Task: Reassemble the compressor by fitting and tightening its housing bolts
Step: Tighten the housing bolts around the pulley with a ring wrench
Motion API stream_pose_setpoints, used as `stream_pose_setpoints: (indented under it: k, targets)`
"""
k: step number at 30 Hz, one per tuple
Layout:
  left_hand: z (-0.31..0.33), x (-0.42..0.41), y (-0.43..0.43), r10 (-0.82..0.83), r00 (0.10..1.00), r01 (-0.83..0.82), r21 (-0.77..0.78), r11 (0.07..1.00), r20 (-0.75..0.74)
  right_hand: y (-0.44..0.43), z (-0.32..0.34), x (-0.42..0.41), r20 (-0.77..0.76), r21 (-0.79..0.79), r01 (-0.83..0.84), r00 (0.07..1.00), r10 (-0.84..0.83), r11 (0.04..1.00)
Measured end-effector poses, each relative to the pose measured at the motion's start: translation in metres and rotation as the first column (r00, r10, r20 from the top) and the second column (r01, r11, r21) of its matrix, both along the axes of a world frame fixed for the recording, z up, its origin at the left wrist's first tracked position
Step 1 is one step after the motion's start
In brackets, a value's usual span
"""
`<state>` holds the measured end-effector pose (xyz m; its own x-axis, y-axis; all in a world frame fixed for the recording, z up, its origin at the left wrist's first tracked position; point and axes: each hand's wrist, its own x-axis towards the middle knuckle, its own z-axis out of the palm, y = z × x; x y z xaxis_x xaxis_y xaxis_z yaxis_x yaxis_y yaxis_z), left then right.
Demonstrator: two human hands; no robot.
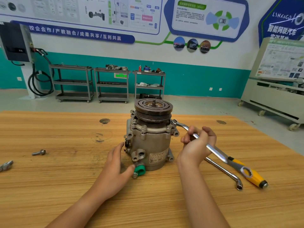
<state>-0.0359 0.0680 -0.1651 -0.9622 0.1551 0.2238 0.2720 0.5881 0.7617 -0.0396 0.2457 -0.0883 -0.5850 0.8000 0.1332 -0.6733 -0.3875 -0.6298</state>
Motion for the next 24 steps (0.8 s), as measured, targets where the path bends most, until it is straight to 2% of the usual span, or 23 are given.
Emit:
stream_pose_setpoints:
  k: [3, 4, 6, 9, 11, 14, 18, 21, 24]
  targets:
    - [0.001, 0.000, 0.000, 0.011, 1.000, -0.011, 0.010, 1.000, 0.001, -0.033, -0.004, 0.009, -0.038, 0.259, 0.048, 0.998, -0.040, 0.965]
    - [0.002, 0.000, 0.000, 0.015, 1.000, -0.015, 0.014, 1.000, 0.007, -0.038, -0.003, 0.011, -0.031, 0.293, 0.041, 0.999, -0.033, 0.955]
    - [0.002, -0.001, -0.001, 0.018, 1.000, -0.018, 0.023, 1.000, 0.006, -0.034, 0.006, 0.013, -0.007, 0.195, 0.000, 1.000, 0.001, 0.981]
    - [0.001, -0.001, -0.003, 0.013, 1.000, -0.013, 0.018, 1.000, -0.010, 0.000, 0.024, 0.010, -0.003, -0.072, -0.061, 0.998, 0.061, 0.996]
    - [-0.001, -0.002, -0.002, 0.008, 1.000, -0.008, 0.006, 1.000, -0.001, 0.021, 0.033, 0.007, 0.054, -0.131, -0.069, 0.996, 0.076, 0.989]
    - [-0.003, -0.003, -0.001, -0.006, 1.000, 0.006, -0.011, 1.000, 0.009, 0.034, 0.038, 0.000, 0.147, -0.141, -0.124, 0.978, 0.145, 0.982]
    - [-0.004, -0.005, -0.002, -0.005, 1.000, 0.005, -0.013, 1.000, 0.016, 0.033, 0.036, -0.005, 0.183, -0.109, -0.210, 0.956, 0.227, 0.972]
    - [-0.004, -0.005, -0.001, 0.001, 1.000, -0.001, -0.019, 1.000, 0.005, 0.031, 0.033, -0.005, 0.189, -0.056, -0.189, 0.962, 0.196, 0.980]
    - [-0.004, -0.004, -0.001, 0.012, 1.000, -0.012, -0.009, 1.000, 0.006, 0.021, 0.027, 0.000, 0.168, 0.078, -0.123, 0.980, 0.108, 0.989]
